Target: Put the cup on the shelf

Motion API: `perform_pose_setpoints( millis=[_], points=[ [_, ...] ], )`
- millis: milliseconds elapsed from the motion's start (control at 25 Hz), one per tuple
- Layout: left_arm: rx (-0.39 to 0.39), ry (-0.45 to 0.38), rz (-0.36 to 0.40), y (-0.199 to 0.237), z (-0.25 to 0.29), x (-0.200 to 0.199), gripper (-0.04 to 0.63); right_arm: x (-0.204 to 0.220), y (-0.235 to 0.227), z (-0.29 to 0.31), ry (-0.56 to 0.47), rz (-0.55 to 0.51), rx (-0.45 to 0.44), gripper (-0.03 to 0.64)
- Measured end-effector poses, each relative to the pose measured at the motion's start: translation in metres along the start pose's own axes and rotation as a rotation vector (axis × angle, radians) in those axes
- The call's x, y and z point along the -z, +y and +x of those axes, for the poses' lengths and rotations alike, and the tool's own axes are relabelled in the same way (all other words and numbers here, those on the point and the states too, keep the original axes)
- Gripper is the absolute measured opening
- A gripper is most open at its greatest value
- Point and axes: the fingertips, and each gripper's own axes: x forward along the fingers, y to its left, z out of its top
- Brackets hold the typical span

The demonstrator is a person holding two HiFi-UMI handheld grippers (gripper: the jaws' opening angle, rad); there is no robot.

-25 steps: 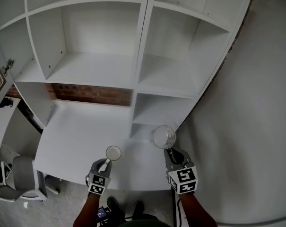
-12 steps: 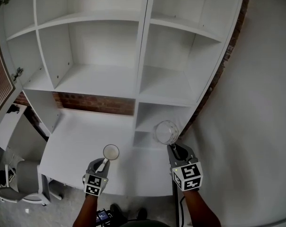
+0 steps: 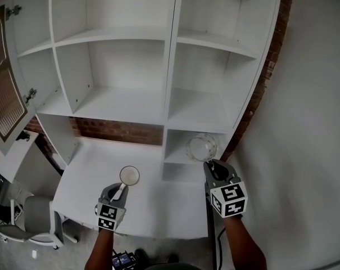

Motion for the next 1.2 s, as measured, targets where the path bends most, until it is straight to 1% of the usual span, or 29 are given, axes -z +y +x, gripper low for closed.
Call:
perform_pose_setpoints(
  millis=[280,520,880,1200],
  points=[
    [-0.029,-0.047,0.027,0.016,-0.008,-0.037,0.06,-0.031,-0.017,0.008,-0.036,-0.009,0.012,0.048],
    [-0.056,-0.079,0.047,0.036,-0.011,-0.066,0.06,-0.048,-0.033,0.021,-0.045,-0.01,0.021,0.048],
    [-0.085,-0.11,0.058,0.057,-0.01,-0.094,0.06,-0.06,-0.053,0.041,-0.034,0.011,0.031,0.048],
    [-0.101,-0.117,0.067,0.073,-0.01,-0.112,0.06,-0.061,-0.068,0.058,0.006,0.05,0.043,0.049]
  ],
)
